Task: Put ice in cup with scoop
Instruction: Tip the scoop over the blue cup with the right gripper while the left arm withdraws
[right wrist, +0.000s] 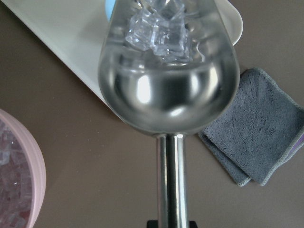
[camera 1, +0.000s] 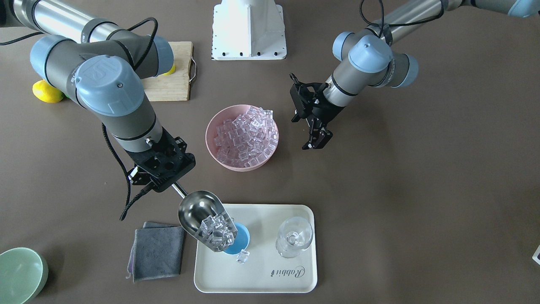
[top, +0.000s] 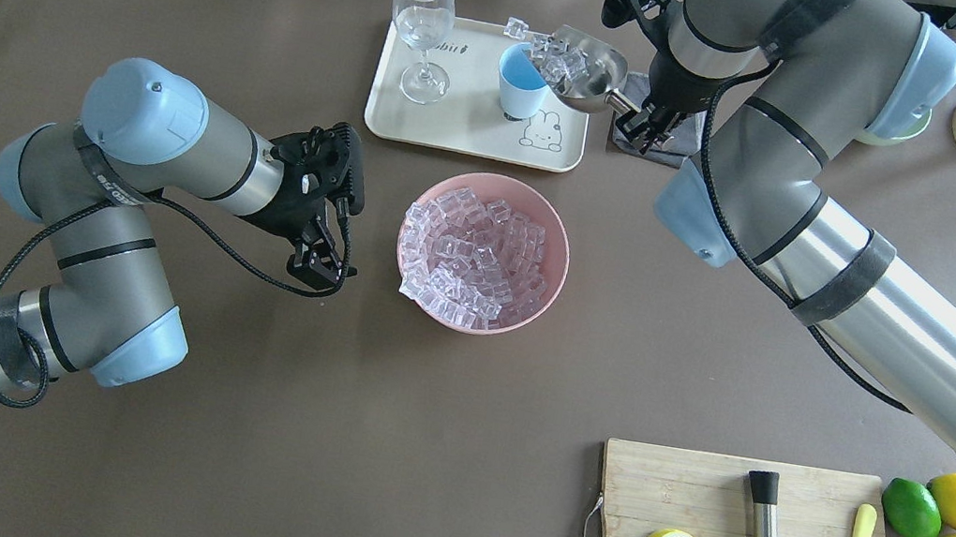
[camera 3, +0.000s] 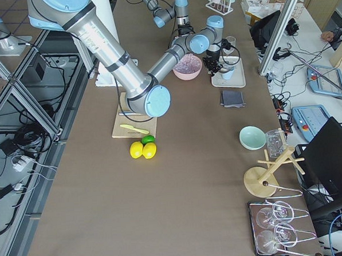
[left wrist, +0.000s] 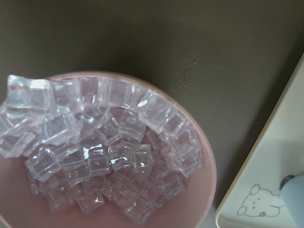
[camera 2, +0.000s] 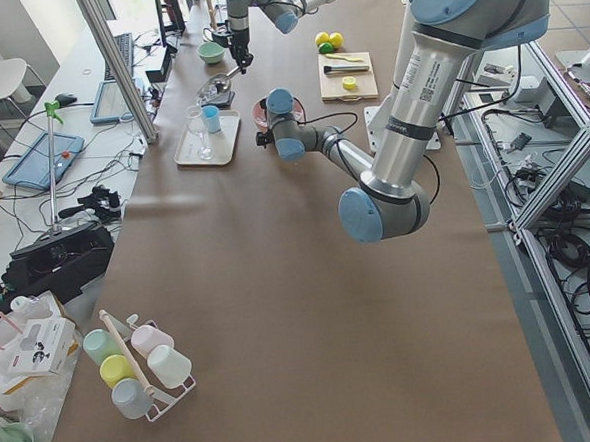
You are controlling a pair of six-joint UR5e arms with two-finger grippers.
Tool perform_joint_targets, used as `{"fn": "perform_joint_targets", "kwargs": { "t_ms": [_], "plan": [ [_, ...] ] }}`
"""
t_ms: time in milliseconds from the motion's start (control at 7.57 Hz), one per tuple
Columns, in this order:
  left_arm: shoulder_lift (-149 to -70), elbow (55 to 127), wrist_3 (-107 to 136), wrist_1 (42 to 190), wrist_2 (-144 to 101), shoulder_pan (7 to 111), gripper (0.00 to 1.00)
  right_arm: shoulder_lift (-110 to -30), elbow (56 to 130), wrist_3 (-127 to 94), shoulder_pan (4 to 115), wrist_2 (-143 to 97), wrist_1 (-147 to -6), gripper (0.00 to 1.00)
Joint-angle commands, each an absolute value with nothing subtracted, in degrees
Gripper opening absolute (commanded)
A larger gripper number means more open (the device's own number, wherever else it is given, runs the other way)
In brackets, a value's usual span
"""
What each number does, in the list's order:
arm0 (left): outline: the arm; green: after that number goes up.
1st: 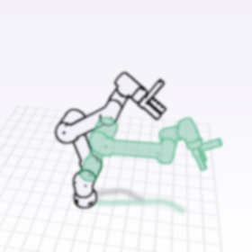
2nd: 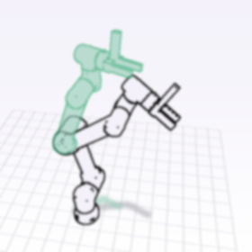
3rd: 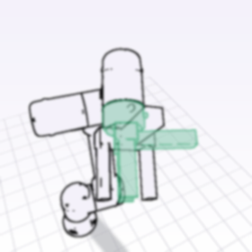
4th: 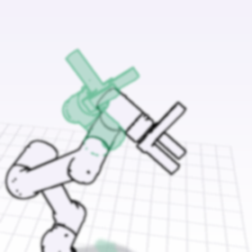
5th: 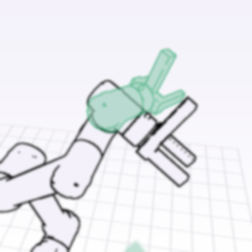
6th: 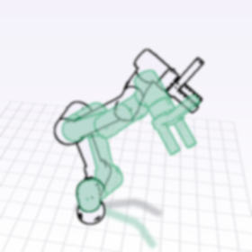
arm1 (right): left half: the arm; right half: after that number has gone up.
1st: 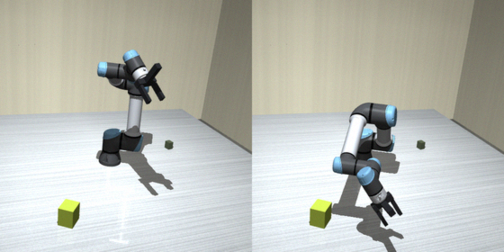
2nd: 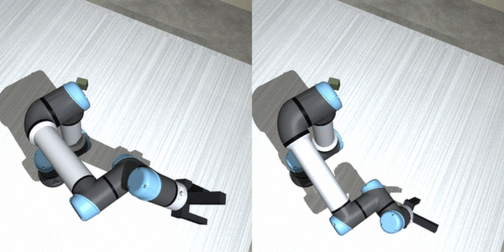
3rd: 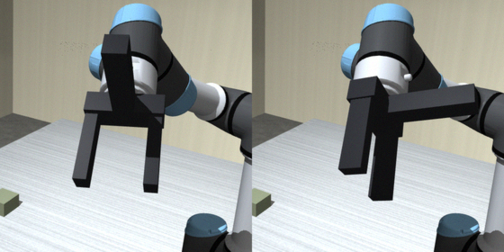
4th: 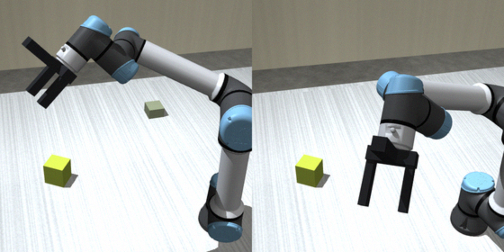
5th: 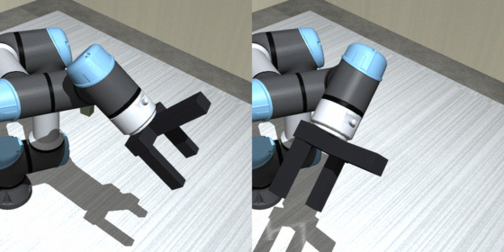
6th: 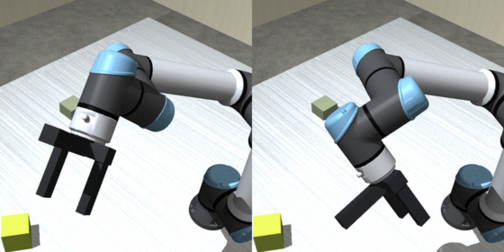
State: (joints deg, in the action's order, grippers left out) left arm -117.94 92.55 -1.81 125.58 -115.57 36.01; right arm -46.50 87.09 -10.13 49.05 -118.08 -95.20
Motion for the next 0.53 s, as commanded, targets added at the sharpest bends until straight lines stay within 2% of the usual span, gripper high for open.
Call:
{"fn": "perform_joint_targets", "kwargs": {
  "t_ms": [0,264,396],
  "plan": [
    [-117.3,101.8,1.9,112.0,-115.7,38.0,0.99,-41.3,82.8,-3.3,49.0,-119.9,-104.8,0.00],
    [-117.2,105.9,9.5,107.7,-116.4,41.3,0.99,-39.6,82.6,-1.6,49.0,-120.6,-109.1,0.00],
    [-114.5,106.3,13.6,106.3,-121.3,45.7,0.99,-39.0,82.5,1.0,49.6,-120.5,-111.4,0.00]
  ]
}}
